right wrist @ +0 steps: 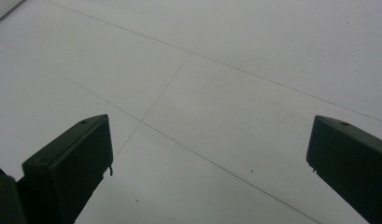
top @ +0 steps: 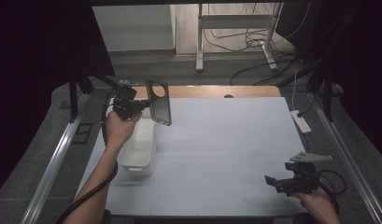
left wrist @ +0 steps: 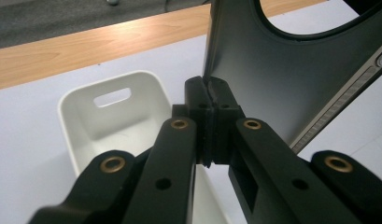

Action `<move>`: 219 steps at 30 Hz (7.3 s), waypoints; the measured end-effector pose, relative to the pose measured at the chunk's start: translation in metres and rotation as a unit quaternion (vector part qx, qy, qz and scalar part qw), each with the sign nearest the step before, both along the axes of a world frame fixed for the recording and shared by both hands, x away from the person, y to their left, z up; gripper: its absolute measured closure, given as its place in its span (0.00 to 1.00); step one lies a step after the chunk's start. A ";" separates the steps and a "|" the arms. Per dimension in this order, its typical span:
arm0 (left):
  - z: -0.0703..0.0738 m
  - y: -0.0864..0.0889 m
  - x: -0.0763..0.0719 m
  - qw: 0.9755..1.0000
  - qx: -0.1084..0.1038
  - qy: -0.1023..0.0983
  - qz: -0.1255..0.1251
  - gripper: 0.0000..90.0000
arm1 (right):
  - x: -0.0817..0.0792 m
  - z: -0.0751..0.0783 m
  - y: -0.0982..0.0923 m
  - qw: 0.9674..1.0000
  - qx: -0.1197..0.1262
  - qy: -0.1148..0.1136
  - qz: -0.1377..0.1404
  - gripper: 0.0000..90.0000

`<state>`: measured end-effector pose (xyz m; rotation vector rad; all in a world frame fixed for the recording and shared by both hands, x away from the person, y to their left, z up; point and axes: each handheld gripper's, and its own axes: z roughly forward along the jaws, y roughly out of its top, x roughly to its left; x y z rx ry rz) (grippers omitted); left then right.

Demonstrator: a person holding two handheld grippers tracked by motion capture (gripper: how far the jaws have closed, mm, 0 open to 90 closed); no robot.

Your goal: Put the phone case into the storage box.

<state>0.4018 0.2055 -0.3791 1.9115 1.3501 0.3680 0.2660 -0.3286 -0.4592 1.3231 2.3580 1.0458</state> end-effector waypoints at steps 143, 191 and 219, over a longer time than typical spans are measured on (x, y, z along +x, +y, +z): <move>-0.061 0.043 0.043 0.996 0.032 0.006 0.084 0.51 | 0.001 -0.001 0.003 1.000 -0.008 0.009 0.011 0.04; -0.062 0.041 0.020 0.999 -0.029 -0.017 -0.036 0.02 | 0.000 -0.001 0.004 1.000 -0.010 0.007 0.014 0.03; -0.057 0.029 -0.003 0.995 -0.034 -0.044 -0.085 0.02 | 0.000 -0.001 0.004 1.000 -0.011 0.007 0.015 0.03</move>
